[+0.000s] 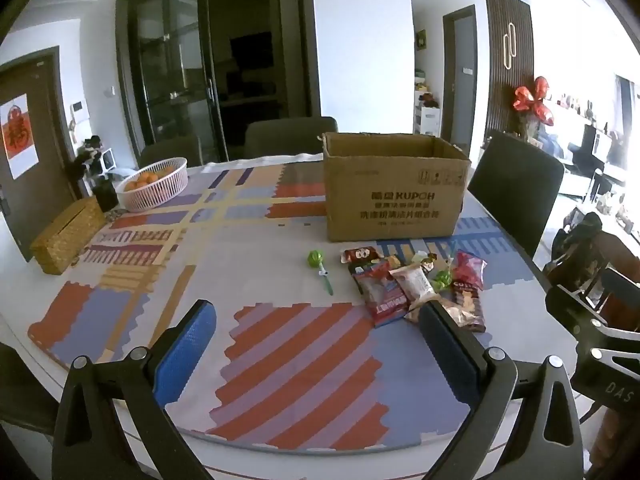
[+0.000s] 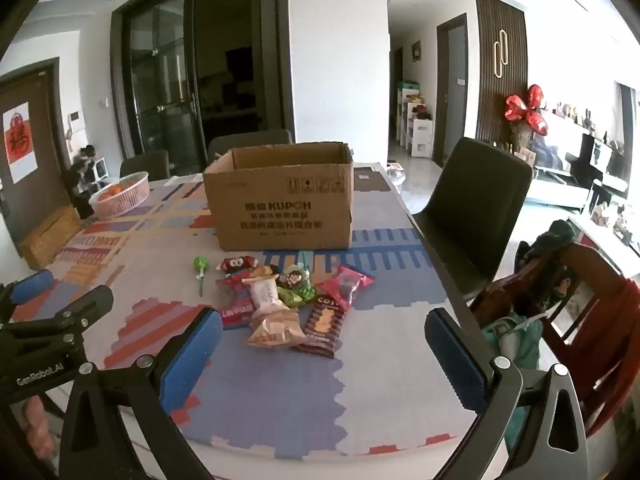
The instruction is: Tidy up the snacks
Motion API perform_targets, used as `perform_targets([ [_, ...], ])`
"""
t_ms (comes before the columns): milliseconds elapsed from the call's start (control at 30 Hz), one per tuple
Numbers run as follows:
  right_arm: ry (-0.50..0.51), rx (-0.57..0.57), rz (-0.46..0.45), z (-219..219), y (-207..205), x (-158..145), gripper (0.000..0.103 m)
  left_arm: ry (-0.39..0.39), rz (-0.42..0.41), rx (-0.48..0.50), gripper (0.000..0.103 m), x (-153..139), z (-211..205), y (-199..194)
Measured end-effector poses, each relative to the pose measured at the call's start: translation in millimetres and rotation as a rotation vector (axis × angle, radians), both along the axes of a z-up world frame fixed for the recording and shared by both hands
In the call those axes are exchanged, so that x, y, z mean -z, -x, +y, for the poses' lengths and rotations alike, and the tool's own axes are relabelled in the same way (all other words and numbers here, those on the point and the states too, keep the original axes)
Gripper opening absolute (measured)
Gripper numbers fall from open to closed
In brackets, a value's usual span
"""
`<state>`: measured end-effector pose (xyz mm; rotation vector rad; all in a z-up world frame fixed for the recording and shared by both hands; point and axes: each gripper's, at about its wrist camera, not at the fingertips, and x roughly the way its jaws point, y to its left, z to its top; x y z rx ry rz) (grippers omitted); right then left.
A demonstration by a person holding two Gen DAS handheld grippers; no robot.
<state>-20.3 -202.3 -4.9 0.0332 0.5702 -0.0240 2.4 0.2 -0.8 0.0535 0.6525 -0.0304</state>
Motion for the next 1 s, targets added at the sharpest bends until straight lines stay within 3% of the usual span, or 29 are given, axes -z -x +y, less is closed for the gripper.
perform_targets([
  [400, -0.008, -0.004, 0.008, -4, -1, 3, 0.103, -0.001, -0.054, -0.005, 0.103, -8, 0, 8],
  [1000, -0.012, -0.005, 0.007, -2, -1, -1, 0.103, 0.004, -0.061, -0.001, 0.103, -10, -1, 8],
])
